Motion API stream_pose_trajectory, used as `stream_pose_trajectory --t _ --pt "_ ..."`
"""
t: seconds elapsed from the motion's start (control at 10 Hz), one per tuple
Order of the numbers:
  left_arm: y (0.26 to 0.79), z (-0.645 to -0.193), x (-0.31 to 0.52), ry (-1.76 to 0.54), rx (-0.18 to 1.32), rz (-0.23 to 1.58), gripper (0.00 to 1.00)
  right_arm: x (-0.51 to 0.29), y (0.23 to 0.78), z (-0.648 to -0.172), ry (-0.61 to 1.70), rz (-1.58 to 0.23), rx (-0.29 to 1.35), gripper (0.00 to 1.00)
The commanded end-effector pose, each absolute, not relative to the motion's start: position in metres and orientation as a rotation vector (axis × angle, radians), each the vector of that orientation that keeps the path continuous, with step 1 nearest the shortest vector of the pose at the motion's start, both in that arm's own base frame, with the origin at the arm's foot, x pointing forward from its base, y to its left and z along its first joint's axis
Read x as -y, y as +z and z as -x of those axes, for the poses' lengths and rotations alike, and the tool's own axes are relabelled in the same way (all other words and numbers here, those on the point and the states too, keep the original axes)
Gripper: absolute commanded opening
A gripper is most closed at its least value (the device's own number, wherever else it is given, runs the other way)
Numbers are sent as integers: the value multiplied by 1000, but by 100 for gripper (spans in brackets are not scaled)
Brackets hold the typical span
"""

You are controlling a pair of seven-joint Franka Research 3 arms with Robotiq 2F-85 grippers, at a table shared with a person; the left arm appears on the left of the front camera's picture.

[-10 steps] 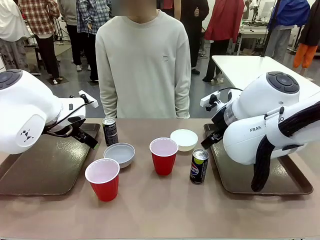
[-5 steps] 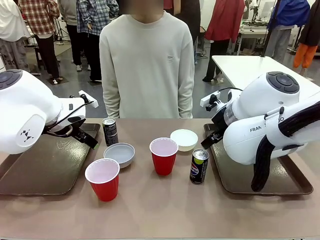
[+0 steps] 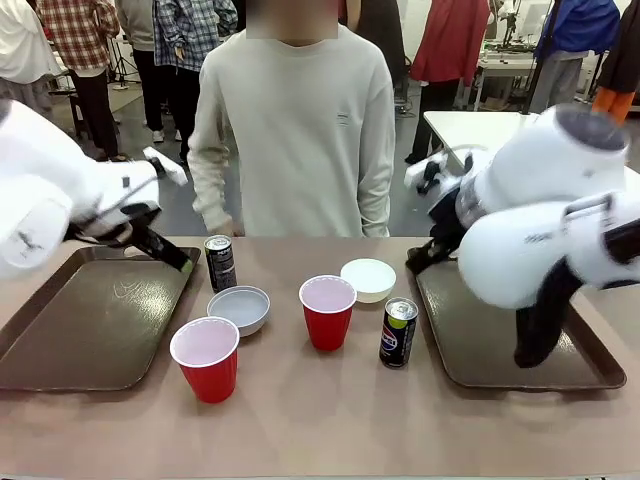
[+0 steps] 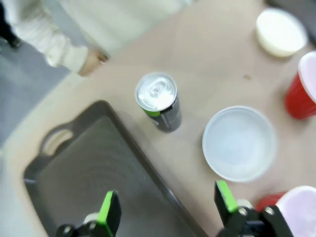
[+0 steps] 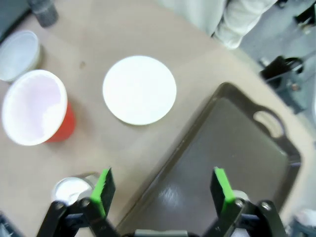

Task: Prepare tableware on both trays.
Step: Pick up a Picnic Bowl from the table and place it on a Handle tray.

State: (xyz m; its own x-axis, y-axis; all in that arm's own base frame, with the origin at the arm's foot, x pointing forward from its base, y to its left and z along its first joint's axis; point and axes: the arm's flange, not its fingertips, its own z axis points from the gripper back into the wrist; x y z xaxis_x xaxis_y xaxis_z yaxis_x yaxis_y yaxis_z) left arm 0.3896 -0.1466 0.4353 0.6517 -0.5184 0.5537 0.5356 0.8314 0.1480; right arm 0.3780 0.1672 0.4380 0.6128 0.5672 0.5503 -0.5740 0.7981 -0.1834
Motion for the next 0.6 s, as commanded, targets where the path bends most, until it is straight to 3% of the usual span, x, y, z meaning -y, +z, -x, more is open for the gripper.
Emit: stream_pose_trajectory --t 0.0,0.2,0.4,0.5 --pt "472 -309 117 -617 536 85 100 -150 506 -305 614 -24 611 100" --pt "468 -279 112 -680 314 230 100 -131 477 -255 606 -107 342 100" --pt "446 -280 112 -662 223 275 100 -141 424 -245 709 -136 159 100" --pt "494 -308 134 -687 336 240 100 -149 509 -283 628 -91 367 100"
